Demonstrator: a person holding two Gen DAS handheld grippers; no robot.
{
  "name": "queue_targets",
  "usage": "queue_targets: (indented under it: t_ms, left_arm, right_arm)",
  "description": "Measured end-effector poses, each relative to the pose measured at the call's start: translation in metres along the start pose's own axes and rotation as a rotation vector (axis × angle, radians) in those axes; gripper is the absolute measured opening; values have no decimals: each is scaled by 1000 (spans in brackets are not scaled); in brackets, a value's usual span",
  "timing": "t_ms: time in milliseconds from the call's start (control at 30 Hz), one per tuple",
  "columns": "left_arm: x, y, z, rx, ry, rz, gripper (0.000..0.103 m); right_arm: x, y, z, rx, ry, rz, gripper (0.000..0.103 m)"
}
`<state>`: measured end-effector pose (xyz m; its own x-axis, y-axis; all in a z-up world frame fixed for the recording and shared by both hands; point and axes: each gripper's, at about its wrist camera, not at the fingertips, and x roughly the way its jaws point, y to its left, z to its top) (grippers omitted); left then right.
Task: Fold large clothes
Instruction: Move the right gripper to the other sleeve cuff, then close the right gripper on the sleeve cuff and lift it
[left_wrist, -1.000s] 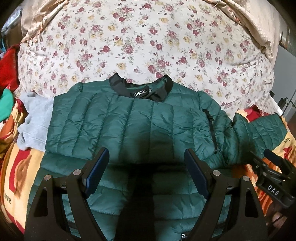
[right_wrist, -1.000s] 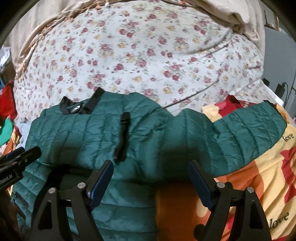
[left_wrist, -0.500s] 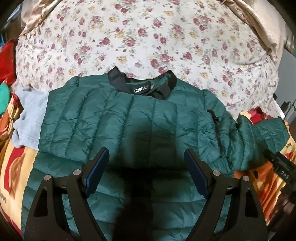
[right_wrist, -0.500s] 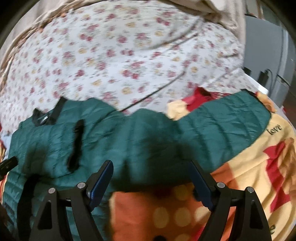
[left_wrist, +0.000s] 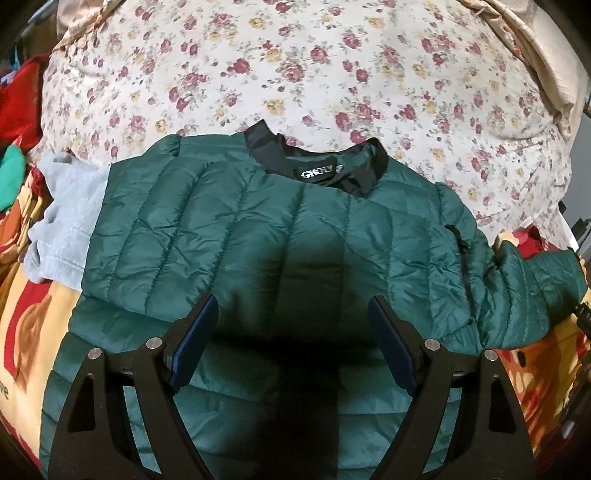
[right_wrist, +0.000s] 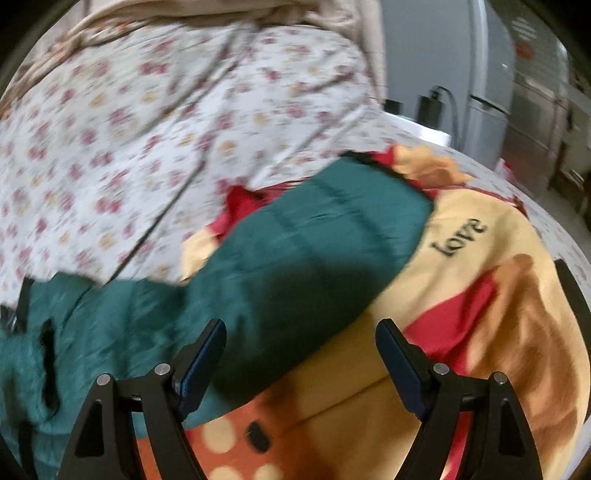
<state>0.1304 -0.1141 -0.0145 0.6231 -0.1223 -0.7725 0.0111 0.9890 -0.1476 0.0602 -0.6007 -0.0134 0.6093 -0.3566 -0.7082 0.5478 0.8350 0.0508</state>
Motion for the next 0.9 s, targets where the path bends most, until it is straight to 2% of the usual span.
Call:
queue_targets:
  t_ms: [100, 200, 267, 433, 467, 500, 533, 567, 667, 900]
  left_arm:
    - [2, 5, 1, -7, -8, 10, 83]
    - [4, 10, 3, -12, -12, 20, 83]
    - [7, 13, 5, -17, -7, 28, 83]
    - [14, 22, 6, -28, 6, 48, 83]
    - [15, 23, 6, -29, 7, 50, 83]
    - [16, 25, 5, -30, 9, 53, 83]
    - [17, 26, 5, -32, 11, 54, 83]
    - [18, 27, 5, -33, 14, 54, 83]
    - [19, 29, 4, -33, 16, 53, 83]
    - [16, 32, 4, -44, 7, 48, 83]
  right_arm:
    - [12, -19, 7, 59, 7, -17, 81]
    - [25, -33, 15, 126, 18, 2, 81]
    - [29, -36, 22, 132, -2, -5, 86]
    - [41, -41, 37, 148, -39, -36, 87]
    - [42, -42, 40, 147, -52, -35, 84]
    - [44, -42, 41, 148, -61, -24, 76]
    - [45, -43, 42, 150, -65, 1, 46]
    - [46, -45, 42, 156, -64, 23, 28]
    - [39, -48, 38, 180, -80, 91, 19]
    - [-6, -28, 24, 157, -125, 302, 14]
